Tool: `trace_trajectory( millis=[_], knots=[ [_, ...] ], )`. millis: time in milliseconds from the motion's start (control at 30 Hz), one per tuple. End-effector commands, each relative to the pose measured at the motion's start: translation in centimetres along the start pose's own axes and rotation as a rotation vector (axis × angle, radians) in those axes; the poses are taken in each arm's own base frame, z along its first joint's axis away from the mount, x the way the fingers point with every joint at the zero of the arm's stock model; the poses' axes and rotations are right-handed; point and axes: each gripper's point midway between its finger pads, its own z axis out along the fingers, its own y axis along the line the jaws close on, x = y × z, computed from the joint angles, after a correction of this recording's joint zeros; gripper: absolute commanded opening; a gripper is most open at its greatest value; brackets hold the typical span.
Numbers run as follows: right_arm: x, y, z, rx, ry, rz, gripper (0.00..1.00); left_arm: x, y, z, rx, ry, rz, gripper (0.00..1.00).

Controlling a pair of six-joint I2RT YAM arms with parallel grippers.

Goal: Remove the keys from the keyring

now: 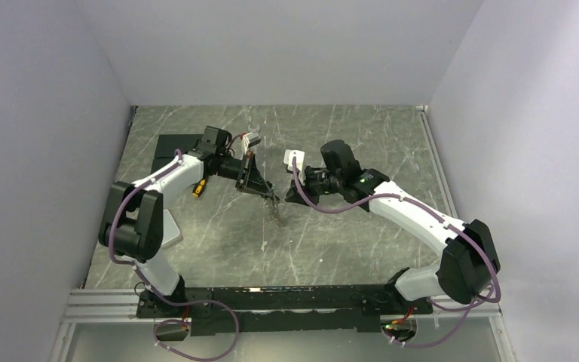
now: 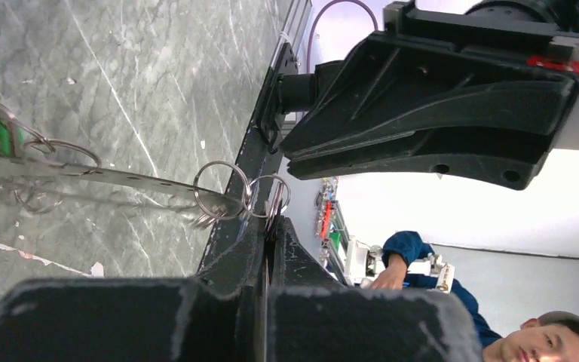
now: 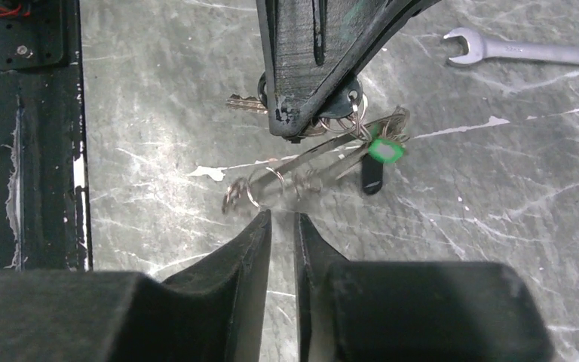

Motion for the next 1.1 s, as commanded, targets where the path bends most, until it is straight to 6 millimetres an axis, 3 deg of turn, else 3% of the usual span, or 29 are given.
trace_trajectory(
  millis=[0,133,467,667,900,1067],
  knots=[
    [-1.6,-0.7,-0.6,0.035,-0.035,-0.066,0.25,-1.2,-0.6,0.2,0.037,0.007,0.021,0.0],
    [-1.1,0.0,-0.6,0.019,-0.035,-0.019,0.48,-1.2,-0.2,0.3,0.032,0.016,0.023,0.0],
    [-0.6,-0.1,1.3,0.039,-0.126,0.179,0.68,-1.3,-1.1,0.1,0.049,0.008,0.029,0.0],
    [-0.9,-1.7,2.5,0.087,-0.15,0.188,0.69,-1.1,-1.5,0.0,0.06,0.008,0.034,0.0],
    [1.6,-1.9,3.7,0.086,-0.089,0.18,0.63,-0.8,-2.0,-0.1,0.074,0.014,0.054,0.0],
    [2.7,-2.3,3.7,0.101,-0.052,0.147,0.39,-0.5,-2.5,-0.4,0.073,0.021,0.086,0.0]
  ],
)
